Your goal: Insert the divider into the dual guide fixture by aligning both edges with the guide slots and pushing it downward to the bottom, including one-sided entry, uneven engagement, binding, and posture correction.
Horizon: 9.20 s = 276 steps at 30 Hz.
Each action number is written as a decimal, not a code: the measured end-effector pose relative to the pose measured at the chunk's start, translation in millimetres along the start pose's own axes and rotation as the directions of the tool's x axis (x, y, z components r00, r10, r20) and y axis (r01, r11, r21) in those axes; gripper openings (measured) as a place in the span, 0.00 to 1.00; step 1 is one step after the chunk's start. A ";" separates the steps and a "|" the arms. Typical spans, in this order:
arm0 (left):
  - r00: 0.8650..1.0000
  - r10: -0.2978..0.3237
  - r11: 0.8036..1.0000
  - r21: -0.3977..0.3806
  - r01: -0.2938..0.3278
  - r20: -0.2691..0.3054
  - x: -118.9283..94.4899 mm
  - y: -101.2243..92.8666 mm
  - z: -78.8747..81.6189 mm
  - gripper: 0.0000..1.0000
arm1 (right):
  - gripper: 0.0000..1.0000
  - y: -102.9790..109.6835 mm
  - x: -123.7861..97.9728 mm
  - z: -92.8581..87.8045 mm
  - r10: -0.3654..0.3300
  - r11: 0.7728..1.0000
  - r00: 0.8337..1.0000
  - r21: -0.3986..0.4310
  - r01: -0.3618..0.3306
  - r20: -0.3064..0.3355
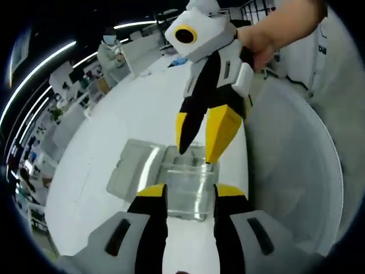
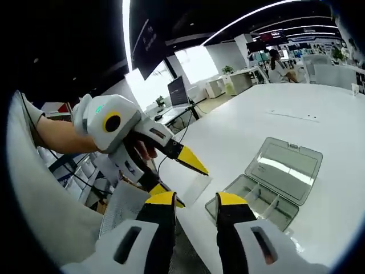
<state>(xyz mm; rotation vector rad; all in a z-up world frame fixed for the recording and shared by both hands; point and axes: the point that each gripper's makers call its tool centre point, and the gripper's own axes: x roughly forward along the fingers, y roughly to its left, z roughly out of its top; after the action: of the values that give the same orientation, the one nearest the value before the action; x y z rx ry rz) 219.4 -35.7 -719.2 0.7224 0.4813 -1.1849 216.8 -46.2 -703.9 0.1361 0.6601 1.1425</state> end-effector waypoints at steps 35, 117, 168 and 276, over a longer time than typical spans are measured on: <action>0.994 0.077 0.992 0.092 -0.084 0.080 -0.6 6.6 30.6 0.28 | 0.00 -8.3 5.7 7.3 0.044 0.967 0.998 0.248 -0.053 0.039; 0.936 -0.347 0.933 -0.120 0.338 -0.058 -13.1 -21.4 26.9 0.00 | 0.00 27.5 -3.5 -16.0 0.165 0.909 0.978 -0.366 -0.201 -0.128; 0.828 -0.489 0.872 -0.172 0.458 -0.275 -4.6 -32.2 9.3 0.00 | 0.00 21.1 2.5 -33.8 0.143 0.950 0.988 -0.271 -0.155 -0.062; 0.729 -0.274 0.947 -0.045 0.317 -0.628 64.0 31.5 -63.4 0.00 | 0.48 -17.8 -40.1 -63.1 -0.165 0.928 0.970 -0.360 0.091 -0.180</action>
<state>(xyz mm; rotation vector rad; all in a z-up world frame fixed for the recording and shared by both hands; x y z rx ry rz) 271.5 -25.5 -798.4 1.1397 1.1638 -1.2418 186.2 -103.1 -745.5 -0.3311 0.6287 1.1378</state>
